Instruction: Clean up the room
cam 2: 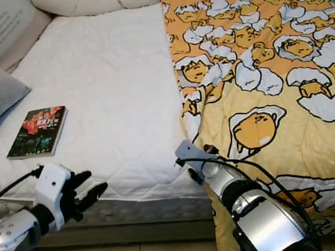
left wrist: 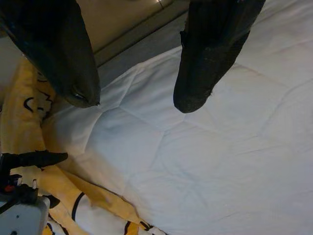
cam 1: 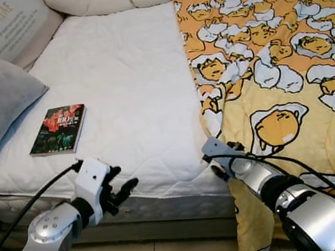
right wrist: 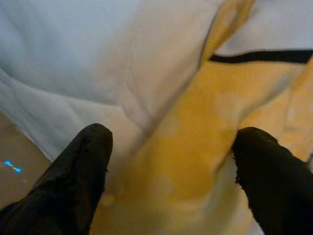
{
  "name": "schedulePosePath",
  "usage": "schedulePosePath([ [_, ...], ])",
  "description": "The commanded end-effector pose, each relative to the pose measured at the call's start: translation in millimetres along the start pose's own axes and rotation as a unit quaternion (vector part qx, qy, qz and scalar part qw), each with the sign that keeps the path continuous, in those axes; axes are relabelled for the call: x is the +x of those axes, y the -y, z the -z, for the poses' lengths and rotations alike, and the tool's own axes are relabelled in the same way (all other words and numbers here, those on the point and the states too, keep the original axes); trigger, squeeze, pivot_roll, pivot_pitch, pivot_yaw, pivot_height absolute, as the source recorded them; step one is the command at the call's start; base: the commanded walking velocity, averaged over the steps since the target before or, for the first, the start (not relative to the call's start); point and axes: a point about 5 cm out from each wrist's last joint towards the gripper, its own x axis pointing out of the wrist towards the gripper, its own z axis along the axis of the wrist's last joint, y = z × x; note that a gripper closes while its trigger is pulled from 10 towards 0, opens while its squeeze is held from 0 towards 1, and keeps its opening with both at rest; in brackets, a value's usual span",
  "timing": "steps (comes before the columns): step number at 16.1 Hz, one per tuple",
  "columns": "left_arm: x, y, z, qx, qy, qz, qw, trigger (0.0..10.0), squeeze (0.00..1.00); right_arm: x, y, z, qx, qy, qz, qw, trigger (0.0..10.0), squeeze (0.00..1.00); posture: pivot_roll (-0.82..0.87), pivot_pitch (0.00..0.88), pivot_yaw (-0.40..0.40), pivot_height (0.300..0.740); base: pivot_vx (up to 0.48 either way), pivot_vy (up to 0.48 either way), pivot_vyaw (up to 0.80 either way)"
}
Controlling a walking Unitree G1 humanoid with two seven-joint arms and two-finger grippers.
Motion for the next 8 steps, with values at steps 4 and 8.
schedulePosePath([
  [4,-4.6,4.1,-0.6,-0.005,-0.003,0.009,1.0,10.0,0.0,0.0,4.3,2.0,-0.022,-0.004,0.021,1.0,0.0,0.0,0.12,0.007,0.022,0.74,0.0,0.0,0.0],
  [8,-3.6,1.5,-1.0,-0.002,-0.005,0.008,1.0,10.0,0.0,0.1,2.3,3.8,-0.021,-0.005,0.024,0.999,0.0,0.0,0.11,0.0,0.031,0.74,0.0,0.0,0.0],
])
